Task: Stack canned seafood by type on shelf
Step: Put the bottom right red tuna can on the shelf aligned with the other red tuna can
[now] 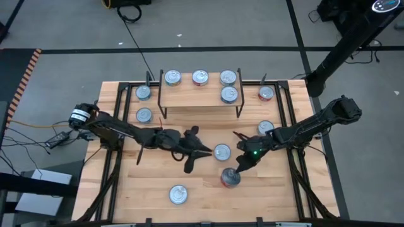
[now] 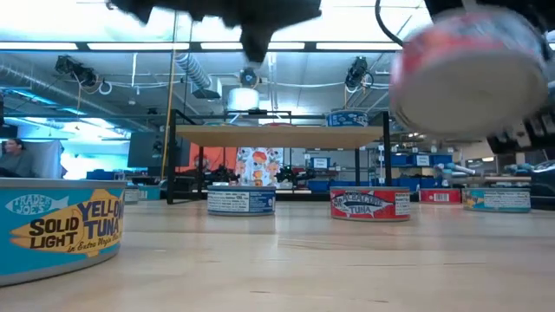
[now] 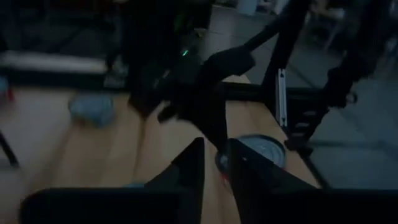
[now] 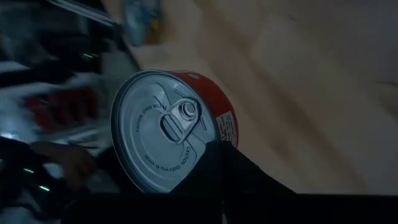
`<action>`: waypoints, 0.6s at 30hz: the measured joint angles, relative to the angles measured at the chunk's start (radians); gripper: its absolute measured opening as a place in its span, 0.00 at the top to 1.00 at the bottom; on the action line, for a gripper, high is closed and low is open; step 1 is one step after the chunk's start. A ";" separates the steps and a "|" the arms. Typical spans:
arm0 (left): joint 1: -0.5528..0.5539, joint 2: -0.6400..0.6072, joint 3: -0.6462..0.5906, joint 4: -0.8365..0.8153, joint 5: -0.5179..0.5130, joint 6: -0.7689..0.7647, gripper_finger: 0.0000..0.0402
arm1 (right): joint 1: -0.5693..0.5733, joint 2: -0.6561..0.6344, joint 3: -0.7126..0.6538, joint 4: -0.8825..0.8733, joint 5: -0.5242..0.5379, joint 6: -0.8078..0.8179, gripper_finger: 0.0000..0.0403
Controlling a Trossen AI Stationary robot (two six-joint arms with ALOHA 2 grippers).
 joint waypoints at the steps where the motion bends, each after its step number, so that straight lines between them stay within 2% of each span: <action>1: -0.005 0.000 0.037 -0.046 0.000 0.055 0.79 | -0.003 0.000 0.000 0.028 0.001 0.021 1.00; 6: -0.022 0.000 0.204 -0.327 -0.006 0.300 0.68 | -0.039 0.000 0.000 0.156 0.020 0.098 1.00; 10: -0.031 0.000 0.301 -0.493 -0.035 0.421 0.61 | -0.082 -0.001 0.001 0.221 0.022 0.126 1.00; 15: -0.058 0.000 0.362 -0.637 -0.093 0.533 0.53 | -0.134 -0.001 0.001 0.283 0.022 0.135 1.00; 18: -0.073 0.000 0.366 -0.670 -0.118 0.550 0.50 | -0.162 -0.001 0.001 0.326 0.021 0.136 1.00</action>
